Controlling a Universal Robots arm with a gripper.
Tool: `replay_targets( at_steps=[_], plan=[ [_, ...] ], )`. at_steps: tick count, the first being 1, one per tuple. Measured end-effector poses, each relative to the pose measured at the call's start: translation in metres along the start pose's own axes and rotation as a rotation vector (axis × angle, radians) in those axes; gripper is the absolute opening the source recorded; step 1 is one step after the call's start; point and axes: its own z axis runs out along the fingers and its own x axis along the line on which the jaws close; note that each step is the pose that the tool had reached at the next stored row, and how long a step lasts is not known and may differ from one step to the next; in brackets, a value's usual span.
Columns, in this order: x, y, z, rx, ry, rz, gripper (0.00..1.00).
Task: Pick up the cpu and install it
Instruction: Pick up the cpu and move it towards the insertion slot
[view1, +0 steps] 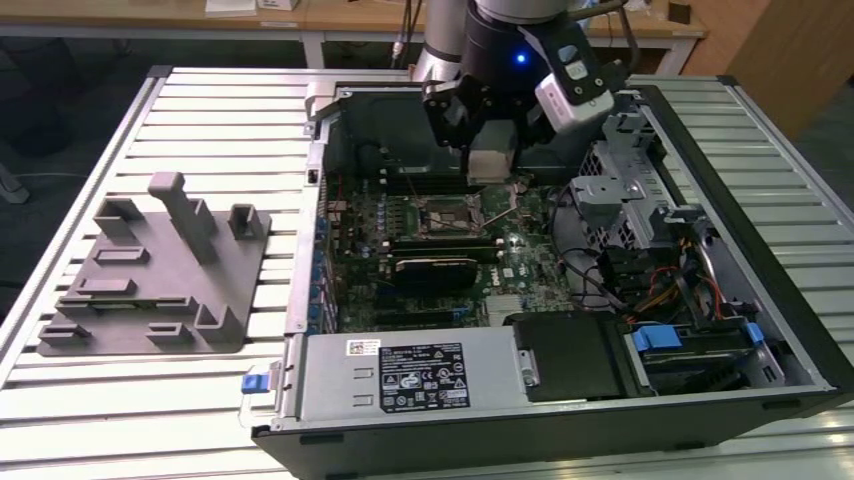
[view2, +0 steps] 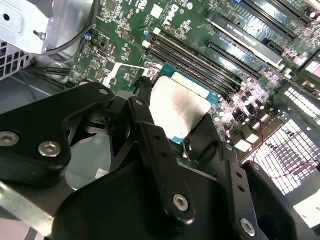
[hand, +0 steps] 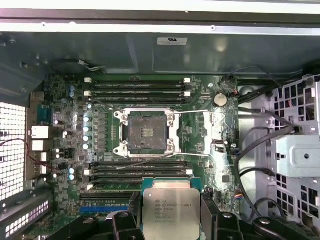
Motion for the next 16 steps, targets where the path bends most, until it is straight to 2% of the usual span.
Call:
replay_targets(
  at_steps=[8, 16],
  plan=[
    [0.0011, 0.0021, 0.0113, 0.0001, 0.0019, 0.000, 0.55],
    [0.0027, 0.0092, 0.0223, 0.0002, 0.0023, 0.001, 0.55]
  ],
)
